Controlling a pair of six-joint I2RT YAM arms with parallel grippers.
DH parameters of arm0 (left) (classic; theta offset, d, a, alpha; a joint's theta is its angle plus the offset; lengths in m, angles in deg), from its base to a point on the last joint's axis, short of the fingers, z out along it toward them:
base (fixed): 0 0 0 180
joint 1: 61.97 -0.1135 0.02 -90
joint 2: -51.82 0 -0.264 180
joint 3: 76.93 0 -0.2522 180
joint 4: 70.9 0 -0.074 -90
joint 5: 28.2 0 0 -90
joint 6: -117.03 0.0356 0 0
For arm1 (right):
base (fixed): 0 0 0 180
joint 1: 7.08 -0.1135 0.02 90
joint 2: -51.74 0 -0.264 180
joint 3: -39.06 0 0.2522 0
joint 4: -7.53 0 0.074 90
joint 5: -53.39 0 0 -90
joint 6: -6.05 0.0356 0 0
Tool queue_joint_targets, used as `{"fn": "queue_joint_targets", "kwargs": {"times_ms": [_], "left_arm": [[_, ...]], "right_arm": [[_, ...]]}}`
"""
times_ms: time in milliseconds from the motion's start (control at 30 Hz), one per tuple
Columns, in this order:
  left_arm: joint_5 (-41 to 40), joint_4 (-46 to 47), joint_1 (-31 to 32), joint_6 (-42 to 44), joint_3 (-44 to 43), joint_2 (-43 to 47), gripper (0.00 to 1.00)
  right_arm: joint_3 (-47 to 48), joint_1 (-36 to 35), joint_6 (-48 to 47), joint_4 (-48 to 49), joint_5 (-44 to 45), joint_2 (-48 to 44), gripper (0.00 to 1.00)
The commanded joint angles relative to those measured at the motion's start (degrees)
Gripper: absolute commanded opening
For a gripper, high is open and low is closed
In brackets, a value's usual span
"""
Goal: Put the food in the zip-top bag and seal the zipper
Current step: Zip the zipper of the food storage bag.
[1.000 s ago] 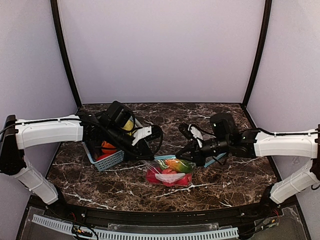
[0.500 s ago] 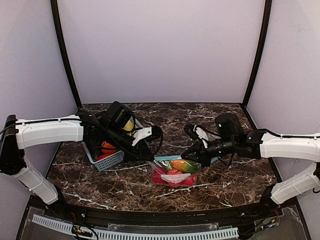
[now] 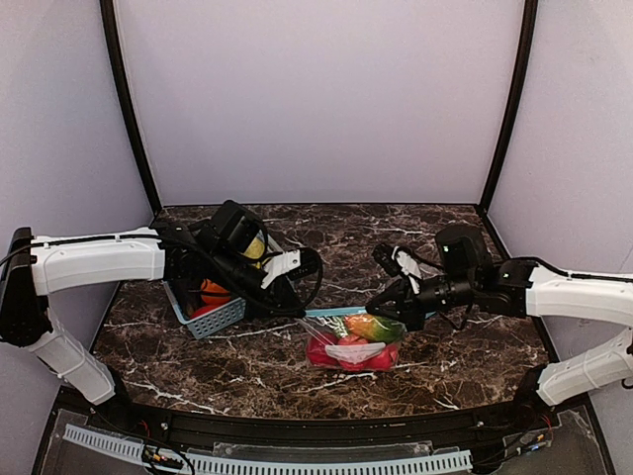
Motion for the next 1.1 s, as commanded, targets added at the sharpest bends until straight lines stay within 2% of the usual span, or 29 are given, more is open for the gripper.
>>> {"fn": "queue_joint_targets", "kwargs": {"times_ms": [0, 467, 600, 733, 800, 833, 867, 933, 1067], "left_arm": [[-3.4, -8.1, -1.4, 1.2, 0.6, 1.8, 0.01], [-7.2, -9.0, -2.3, 1.9, 1.2, 3.8, 0.01], [-4.8, -8.3, -2.3, 1.1, 1.2, 3.5, 0.01], [-1.0, -8.6, -2.3, -0.3, -0.3, 1.9, 0.06], [1.2, -7.9, -2.3, -1.7, -0.9, 1.6, 0.17], [2.6, -7.0, -2.3, -2.8, -1.0, 1.7, 0.28], [3.2, -6.5, -2.3, -3.3, -1.1, 1.9, 0.33], [4.3, -4.6, -2.4, -4.7, -0.6, 3.5, 0.52], [4.7, 0.6, -2.9, -7.8, 2.2, 8.1, 0.68]], "right_arm": [[-1.2, 1.9, 0.4, -2.9, 4.8, -2.2, 0.0], [-1.7, 2.0, 1.0, -3.3, 4.4, -4.1, 0.0], [-1.4, 1.9, 2.4, -2.2, 1.6, -2.9, 0.0], [-1.9, 1.9, 4.9, 1.1, -2.7, -0.9, 0.0], [-2.5, 1.9, 6.5, 3.4, -4.5, 0.1, 0.0], [-2.6, 1.9, 7.2, 4.6, -5.0, 0.7, 0.0], [-2.7, 1.9, 7.8, 5.2, -5.0, 1.2, 0.0], [-2.4, 1.9, 8.7, 5.3, -4.2, 2.3, 0.0], [-1.7, 1.9, 10.4, 5.4, -1.4, 4.8, 0.0]]}}
